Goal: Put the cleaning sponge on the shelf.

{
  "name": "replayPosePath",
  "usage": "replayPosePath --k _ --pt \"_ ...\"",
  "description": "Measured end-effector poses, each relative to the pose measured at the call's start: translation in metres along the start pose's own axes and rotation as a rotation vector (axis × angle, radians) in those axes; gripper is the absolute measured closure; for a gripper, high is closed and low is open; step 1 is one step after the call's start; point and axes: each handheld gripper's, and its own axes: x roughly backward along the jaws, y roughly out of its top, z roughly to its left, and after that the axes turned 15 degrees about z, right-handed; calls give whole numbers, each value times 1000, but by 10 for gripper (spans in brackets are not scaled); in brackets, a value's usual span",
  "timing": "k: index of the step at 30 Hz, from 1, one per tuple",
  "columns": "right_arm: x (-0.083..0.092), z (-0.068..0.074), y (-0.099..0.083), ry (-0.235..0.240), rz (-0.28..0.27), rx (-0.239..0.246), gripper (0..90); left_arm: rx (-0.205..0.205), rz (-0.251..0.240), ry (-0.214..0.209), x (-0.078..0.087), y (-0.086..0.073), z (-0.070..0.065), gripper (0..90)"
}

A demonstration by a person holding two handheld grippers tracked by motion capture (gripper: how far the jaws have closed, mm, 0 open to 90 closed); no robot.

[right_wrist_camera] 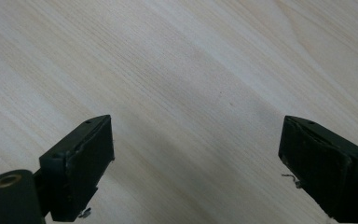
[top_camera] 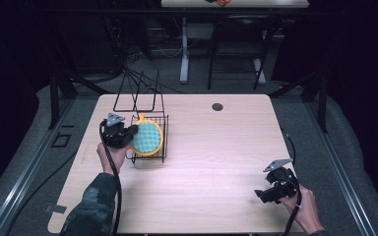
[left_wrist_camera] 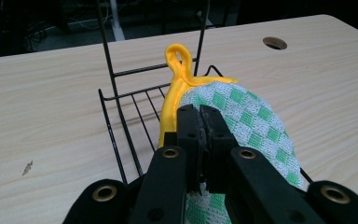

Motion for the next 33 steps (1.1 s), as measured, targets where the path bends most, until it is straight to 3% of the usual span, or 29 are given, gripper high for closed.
replayPosePath --k 20,33 --pt "-1 -1 1 4 6 7 104 -12 83 -1 -26 1 10 876" --pt "-1 0 0 4 7 4 104 -6 99 13 -39 1 16 876"
